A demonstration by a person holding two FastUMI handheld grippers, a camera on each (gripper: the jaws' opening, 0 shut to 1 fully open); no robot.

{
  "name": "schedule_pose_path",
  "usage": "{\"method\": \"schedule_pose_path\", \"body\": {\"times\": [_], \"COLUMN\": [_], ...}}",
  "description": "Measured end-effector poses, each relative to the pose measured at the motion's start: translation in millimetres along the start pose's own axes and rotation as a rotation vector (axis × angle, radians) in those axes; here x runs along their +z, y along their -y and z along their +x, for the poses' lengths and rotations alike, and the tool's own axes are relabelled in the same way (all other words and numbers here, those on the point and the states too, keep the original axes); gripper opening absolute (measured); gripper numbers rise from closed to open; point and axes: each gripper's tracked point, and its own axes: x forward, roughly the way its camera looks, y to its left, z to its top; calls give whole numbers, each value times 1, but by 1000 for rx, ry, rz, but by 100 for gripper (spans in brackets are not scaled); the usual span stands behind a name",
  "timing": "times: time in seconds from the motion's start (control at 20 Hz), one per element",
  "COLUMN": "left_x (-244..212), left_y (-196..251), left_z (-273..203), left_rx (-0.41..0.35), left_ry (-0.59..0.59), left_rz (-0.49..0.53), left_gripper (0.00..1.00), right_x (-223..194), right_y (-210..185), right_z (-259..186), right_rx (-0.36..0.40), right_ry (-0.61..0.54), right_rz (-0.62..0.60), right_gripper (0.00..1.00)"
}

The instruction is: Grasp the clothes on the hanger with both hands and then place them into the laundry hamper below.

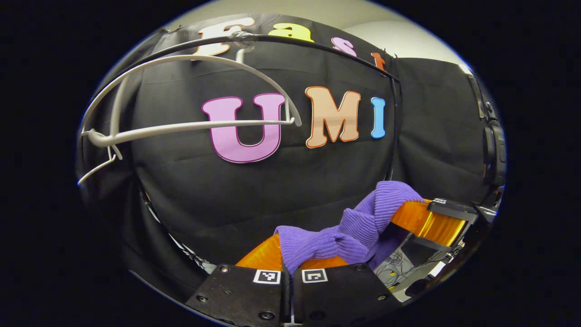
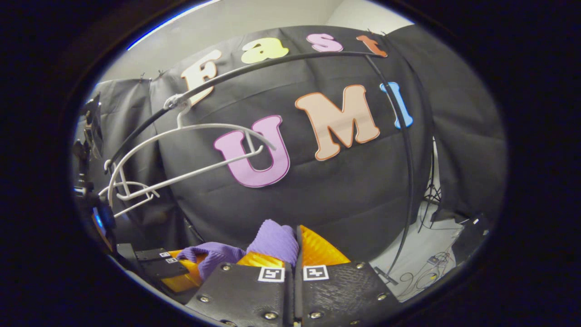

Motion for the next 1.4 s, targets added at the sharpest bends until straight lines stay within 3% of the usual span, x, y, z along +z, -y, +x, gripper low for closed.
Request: {"method": "schedule_pose_path", "body": {"times": [0.1, 0.5, 0.7, 0.9, 0.95, 1.0, 1.4], "left_x": [3, 7, 9, -25, -34, -45, -123], "left_y": [9, 11, 0, -12, -15, -19, -30], "left_z": [11, 56, 72, 90, 95, 98, 126], "left_rx": [6, 86, 162, 197, 207, 209, 240], "left_ry": [6, 2, 77, 31, 9, -8, -116], "left_rz": [17, -78, -15, -59, -62, -64, -109], "left_gripper": [3, 3, 3, 4, 4, 4, 4], "right_x": [9, 16, 5, -38, -48, -59, -139], "right_y": [11, 33, 44, 47, 47, 48, 54], "right_z": [2, 27, 51, 78, 84, 90, 121], "right_rx": [3, 52, 63, 92, 100, 102, 98], "right_ry": [11, -14, -42, -142, -170, -198, -373], "right_rz": [21, 48, 44, 10, 14, 13, -37], "right_gripper": [5, 1, 1, 1, 6, 1, 1]}}
